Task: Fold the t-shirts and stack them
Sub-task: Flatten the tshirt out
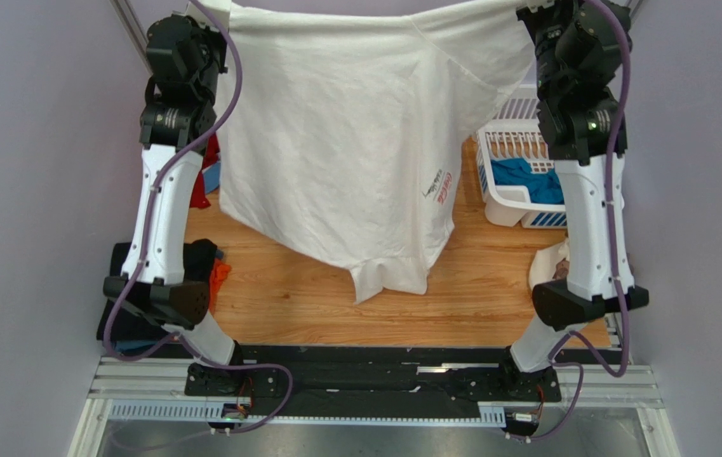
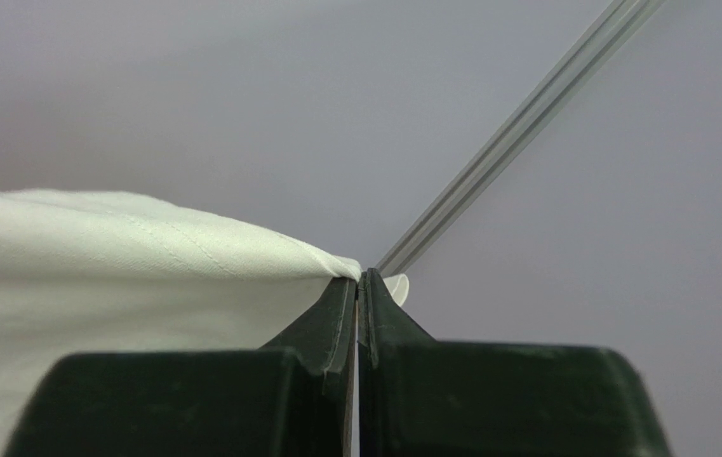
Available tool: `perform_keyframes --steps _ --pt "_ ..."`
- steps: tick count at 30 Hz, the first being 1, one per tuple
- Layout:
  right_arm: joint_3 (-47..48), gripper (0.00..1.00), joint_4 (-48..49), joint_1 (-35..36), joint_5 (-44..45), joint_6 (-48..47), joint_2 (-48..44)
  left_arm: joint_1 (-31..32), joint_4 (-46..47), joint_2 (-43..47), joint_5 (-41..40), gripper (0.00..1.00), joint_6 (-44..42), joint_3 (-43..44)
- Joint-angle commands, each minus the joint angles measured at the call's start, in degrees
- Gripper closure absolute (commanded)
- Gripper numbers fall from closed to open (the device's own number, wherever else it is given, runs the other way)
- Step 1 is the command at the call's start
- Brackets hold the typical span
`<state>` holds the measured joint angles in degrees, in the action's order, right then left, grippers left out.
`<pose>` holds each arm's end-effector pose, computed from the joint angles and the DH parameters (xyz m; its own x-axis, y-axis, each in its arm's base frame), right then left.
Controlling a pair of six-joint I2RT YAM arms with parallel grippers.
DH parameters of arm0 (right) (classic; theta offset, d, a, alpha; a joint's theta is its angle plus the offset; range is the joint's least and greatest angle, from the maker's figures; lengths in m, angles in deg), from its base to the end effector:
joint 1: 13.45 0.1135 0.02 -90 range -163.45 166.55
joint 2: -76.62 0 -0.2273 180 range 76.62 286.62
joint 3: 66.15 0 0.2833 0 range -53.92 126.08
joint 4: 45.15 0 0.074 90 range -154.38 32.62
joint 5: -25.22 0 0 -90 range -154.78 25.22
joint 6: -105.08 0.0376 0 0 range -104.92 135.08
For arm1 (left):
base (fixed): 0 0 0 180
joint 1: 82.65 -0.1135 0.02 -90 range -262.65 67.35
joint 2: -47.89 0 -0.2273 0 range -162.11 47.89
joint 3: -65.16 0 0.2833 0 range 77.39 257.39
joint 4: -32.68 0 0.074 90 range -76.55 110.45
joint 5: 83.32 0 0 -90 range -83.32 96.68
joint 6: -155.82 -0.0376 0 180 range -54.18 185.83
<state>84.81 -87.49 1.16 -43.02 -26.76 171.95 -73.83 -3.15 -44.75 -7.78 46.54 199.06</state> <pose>0.3006 0.0640 0.5987 0.0891 -0.6170 -0.7819 0.2340 0.7760 -0.5857 0.3506 -0.0449 0.5378 0.0562 0.3148 -0.9475 -0.1226 0.9440 0.3064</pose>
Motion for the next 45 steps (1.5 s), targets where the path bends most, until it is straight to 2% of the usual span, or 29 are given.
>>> perform_keyframes --steps 1,3,7,14,17,19,20,22,23,25,26,27,28,29,30,31,35,45 --pt "6.28 1.00 11.19 -2.39 1.89 -0.52 3.63 -3.63 5.66 -5.70 -5.14 1.00 2.68 12.88" --pt "5.84 1.00 16.89 -2.48 1.10 -0.52 3.72 -3.63 5.93 -7.20 -5.14 1.00 3.20 16.65" --pt "7.24 1.00 23.24 -2.39 -0.49 0.18 2.68 -3.72 6.80 -4.23 -4.35 1.00 2.95 17.82" --pt "5.24 1.00 26.77 -2.31 -1.54 0.80 -1.89 -3.63 10.67 5.53 -3.12 1.00 1.01 7.64" --pt "-2.30 1.00 25.19 -2.31 -1.46 2.46 -6.90 -3.63 13.04 11.50 -1.90 1.00 0.83 -2.11" --pt "-12.05 1.00 22.74 -2.31 -2.50 5.61 -12.95 -3.63 14.79 16.58 -1.37 1.00 1.27 -12.38" --pt "-15.65 1.00 21.68 -2.31 -2.95 6.77 -15.41 -3.63 15.24 18.36 0.38 1.00 1.27 -20.16" --pt "-25.73 1.00 15.37 -2.22 -5.14 11.58 -21.46 -3.46 16.47 23.53 2.06 1.00 1.44 -28.46" --pt "-28.84 1.00 12.65 -2.22 -6.37 13.26 -23.15 -3.46 16.30 24.95 4.76 1.00 1.53 -36.33" --pt "-40.57 1.00 5.78 -2.04 -11.37 16.86 -28.69 -3.37 15.95 29.07 7.59 1.00 0.92 -44.11" --pt "-45.17 1.00 2.19 -2.13 -13.21 17.67 -30.27 -3.20 15.25 30.14 11.87 1.00 0.05 -51.02" --pt "-48.96 1.00 0.42 -2.04 -18.02 17.94 -32.03 -2.93 13.50 31.11 13.21 1.00 -1.87 -54.05" --pt "-56.57 1.00 -1.17 -2.04 -19.98 17.85 -34.74 -2.76 12.36 32.60 14.10 1.00 -3.02 -56.86" --pt "-59.87 1.00 -3.79 -2.04 -20.96 17.68 -36.25 -2.23 10.87 33.22 17.33 1.00 -4.25 -61.42" --pt "-62.77 1.00 -5.04 -1.96 -25.49 17.41 -37.40 -2.05 9.11 33.84 18.05 1.00 -6.62 -63.46" --pt "-68.28 1.00 -6.01 -1.87 -26.49 17.32 -39.67 -1.96 7.96 35.06 19.11 1.00 -8.03 -65.14" --pt "-76.83 1.00 -9.70 -1.96 -30.63 17.50 -44.16 -1.70 1.02 37.44 22.71 1.00 -14.10 -69.19" --pt "-87.40 1.00 -14.36 -2.48 -39.32 19.25 -52.08 -1.26 -20.14 44.21 29.74 1.00 -24.21 -68.76"
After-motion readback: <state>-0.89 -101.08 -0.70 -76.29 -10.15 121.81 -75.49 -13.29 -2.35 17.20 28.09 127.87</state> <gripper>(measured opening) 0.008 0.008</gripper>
